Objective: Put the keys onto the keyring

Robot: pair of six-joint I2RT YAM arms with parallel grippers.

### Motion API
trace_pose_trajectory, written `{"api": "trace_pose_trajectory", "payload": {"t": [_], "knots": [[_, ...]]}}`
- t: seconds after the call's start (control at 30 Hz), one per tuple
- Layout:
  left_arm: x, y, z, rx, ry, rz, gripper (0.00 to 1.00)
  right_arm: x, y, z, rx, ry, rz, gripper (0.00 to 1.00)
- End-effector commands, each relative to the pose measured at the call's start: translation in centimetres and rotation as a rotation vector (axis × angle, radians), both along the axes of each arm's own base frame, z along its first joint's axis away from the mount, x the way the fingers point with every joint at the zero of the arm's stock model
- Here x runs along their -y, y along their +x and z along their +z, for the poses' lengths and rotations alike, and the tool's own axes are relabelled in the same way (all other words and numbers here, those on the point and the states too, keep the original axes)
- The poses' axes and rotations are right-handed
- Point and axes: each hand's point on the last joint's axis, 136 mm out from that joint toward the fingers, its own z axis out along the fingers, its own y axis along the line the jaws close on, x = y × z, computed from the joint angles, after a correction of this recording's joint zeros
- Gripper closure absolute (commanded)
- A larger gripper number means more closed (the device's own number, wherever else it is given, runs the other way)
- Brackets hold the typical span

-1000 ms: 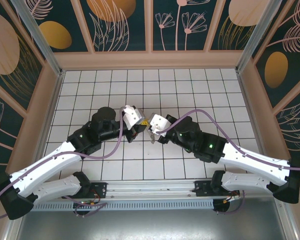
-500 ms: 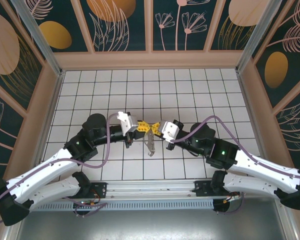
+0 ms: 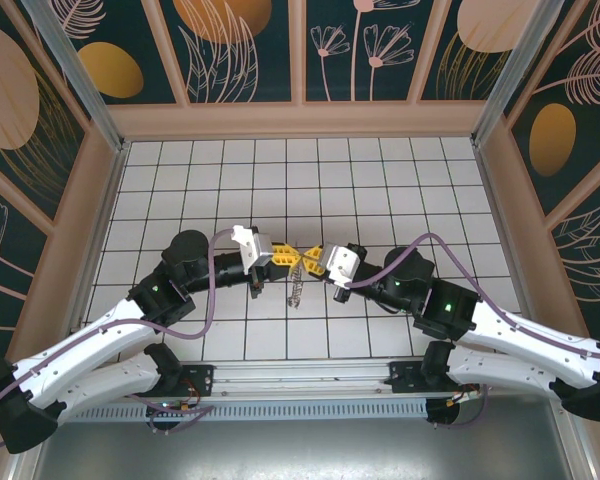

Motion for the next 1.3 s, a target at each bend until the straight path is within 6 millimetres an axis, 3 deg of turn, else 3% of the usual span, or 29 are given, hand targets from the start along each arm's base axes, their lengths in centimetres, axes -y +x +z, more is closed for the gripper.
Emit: {"api": "trace_pose_trajectory", "payload": {"t": [0.0,0.37,0.57,1.27], "knots": [[-0.3,-1.3,4.4,0.112,-0.134,-0.048,1.0,-0.7,-0.7,-2.0,-0.03,-0.045,0.042,0.89],[-0.6,-1.8,4.9,0.113,-0.174,-0.065,1.0,-0.8,-0.7,-2.7,-0.044,-0.051,0.046,0.85],[-0.7,-1.9,5.0,0.116,-0.178,-0.064,1.0,-0.6,-0.9,-3.1,-0.056,-0.055,0.05,0.79],[-1.0,-2.3,5.6,0.134,-0.181,-0.069,1.0,-0.2,-1.0,-2.7,-0.052,-0.042,0.049,0.82]]}}
